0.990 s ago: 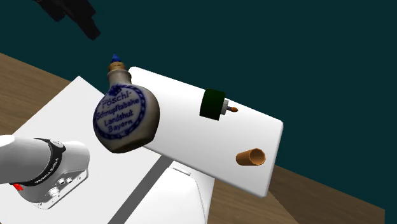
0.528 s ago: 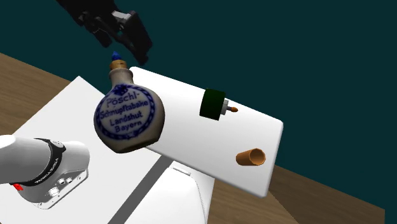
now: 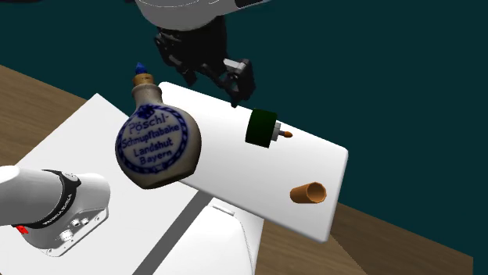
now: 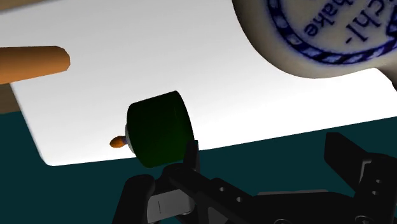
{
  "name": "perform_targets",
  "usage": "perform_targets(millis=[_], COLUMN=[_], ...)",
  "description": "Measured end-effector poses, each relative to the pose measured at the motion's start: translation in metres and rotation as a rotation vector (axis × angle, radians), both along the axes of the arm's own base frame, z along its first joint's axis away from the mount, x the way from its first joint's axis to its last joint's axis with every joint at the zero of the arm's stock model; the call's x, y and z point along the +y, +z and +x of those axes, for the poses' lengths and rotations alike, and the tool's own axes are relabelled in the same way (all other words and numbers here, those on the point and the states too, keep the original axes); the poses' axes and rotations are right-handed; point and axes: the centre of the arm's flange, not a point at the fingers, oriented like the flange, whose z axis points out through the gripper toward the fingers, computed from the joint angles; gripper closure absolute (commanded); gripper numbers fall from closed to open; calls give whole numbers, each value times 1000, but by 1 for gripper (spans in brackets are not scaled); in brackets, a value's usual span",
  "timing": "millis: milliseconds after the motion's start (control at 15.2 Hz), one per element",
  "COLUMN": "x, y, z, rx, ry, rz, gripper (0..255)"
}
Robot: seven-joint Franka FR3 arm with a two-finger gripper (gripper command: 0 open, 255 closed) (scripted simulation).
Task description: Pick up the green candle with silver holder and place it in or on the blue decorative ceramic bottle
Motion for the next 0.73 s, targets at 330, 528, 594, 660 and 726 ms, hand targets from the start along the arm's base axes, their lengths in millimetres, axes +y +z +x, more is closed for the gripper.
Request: perform_targets(millis=[330, 528, 594, 660, 726], x=[-57, -87, -90, -91, -91], y=[-26, -41, -46, -51, -57], z=[18, 30, 29, 28, 29], rx=[-8, -12, -12, -12, -12], ry=[13, 20, 21, 22, 22], rz=[3, 3, 3, 3, 3], gripper=[0, 0, 0, 0, 0])
